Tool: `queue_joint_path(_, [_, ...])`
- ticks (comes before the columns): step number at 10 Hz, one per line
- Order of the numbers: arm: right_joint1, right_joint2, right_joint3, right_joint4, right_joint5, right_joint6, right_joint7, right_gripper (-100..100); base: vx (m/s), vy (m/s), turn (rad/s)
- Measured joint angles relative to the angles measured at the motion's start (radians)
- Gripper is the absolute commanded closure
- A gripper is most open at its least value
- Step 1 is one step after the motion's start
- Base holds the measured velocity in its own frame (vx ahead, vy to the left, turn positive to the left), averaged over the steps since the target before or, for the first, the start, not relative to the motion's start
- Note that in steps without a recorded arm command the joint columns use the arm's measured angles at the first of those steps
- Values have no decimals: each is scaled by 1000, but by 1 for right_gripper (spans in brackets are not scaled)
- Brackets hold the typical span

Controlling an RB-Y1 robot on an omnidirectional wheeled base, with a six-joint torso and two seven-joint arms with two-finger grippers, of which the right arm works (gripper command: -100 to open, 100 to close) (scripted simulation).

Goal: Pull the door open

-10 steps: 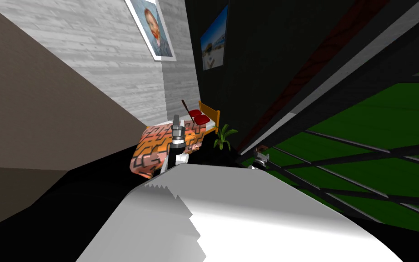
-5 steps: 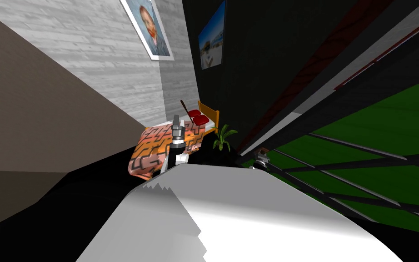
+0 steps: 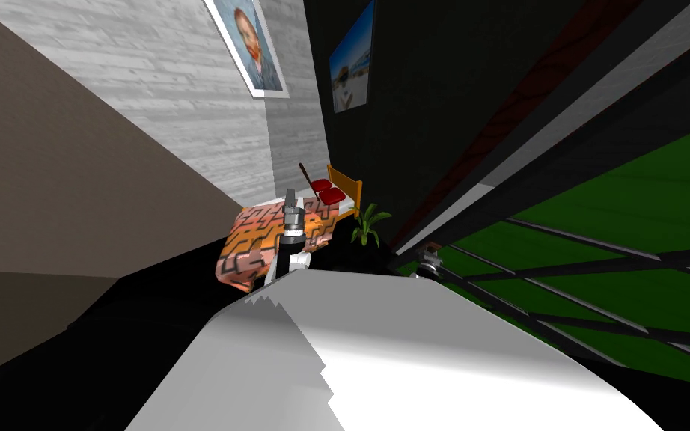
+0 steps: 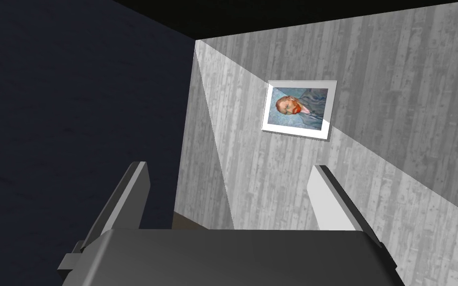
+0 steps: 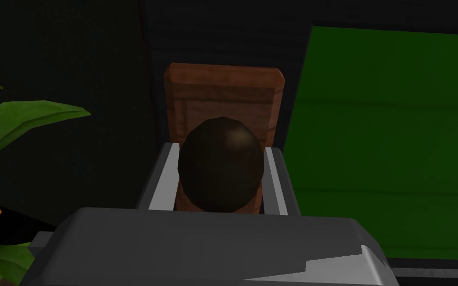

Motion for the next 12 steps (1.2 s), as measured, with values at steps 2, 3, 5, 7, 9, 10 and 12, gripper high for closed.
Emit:
queue_joint_path(2, [-2,-4,24,-4,16,5,-13,100,-255,-2,86])
queue_joint_path(3, [-4,-3,40,4,27,0,-25,100,-241,22,65])
queue_joint_path(5, [-2,-9,67,-2,45,2,-42,100,-193,39,47])
queue_joint_path(7, [10,-17,86,-30,58,15,-53,100,-205,11,52])
queue_joint_path(9, [7,-18,101,-22,67,16,-64,100,-122,-4,45])
queue_joint_path(10, [7,-21,110,-23,73,15,-71,100,-224,-38,71])
queue_joint_path(12, [9,-30,136,-26,89,5,-93,100,-224,26,63])
